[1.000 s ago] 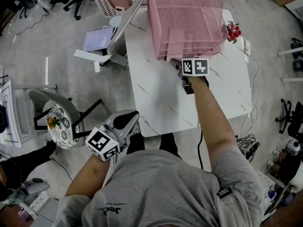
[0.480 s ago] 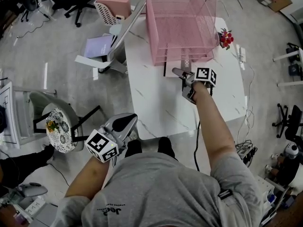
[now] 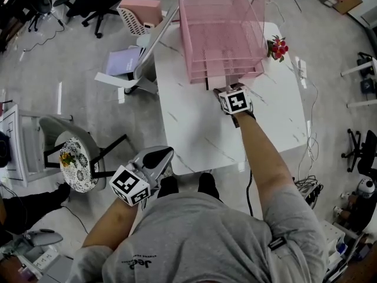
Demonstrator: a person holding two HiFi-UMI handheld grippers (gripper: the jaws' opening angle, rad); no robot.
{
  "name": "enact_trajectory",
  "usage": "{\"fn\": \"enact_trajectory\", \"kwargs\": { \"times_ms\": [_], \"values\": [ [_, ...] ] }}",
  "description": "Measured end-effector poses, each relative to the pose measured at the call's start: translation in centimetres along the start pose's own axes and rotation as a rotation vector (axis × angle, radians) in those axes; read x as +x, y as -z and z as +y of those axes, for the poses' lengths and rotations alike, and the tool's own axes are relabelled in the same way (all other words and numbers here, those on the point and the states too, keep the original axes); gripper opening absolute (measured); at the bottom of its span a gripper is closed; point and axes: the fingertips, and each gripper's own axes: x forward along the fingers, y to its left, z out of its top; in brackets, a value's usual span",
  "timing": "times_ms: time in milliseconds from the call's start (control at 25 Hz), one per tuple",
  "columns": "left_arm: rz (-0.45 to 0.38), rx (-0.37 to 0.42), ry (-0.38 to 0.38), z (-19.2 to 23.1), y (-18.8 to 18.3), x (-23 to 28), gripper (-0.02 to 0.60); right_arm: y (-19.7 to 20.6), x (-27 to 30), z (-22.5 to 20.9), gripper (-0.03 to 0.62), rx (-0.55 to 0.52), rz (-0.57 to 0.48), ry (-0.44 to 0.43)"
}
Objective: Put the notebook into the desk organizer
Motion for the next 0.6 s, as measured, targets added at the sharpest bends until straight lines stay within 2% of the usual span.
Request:
{"fn": "enact_trajectory", "kwargs": {
  "times_ms": [120,200,240,400,600],
  "values": [
    [-0.001,-0.002,0.002,0.0,0.1,0.0,0.058,1.9,0.4,-1.3,0.299,-0.25,0.098,0.19],
    [-0.003,-0.002,0.002,0.1,0.1,0.1,0.058,1.8,0.1,-2.0,0.302,-0.299,0.118,0.272],
    [-0.004,-0.003,0.001,0.2,0.1,0.2,0.058,1.7,0.0,-2.2,0.302,-0.267,0.117,0.279],
    [-0.008,-0.001,0.001,0.1,-0.1,0.3,0.058,0.7,-1.6,-1.6,0.302,-0.064,0.035,0.218],
    [-0.033,0.027,-0.012,0.1,-1.8,0.3,0.058,-1.6,-6.5,0.8,0.302,-0.028,-0.111,0.098]
  ]
}}
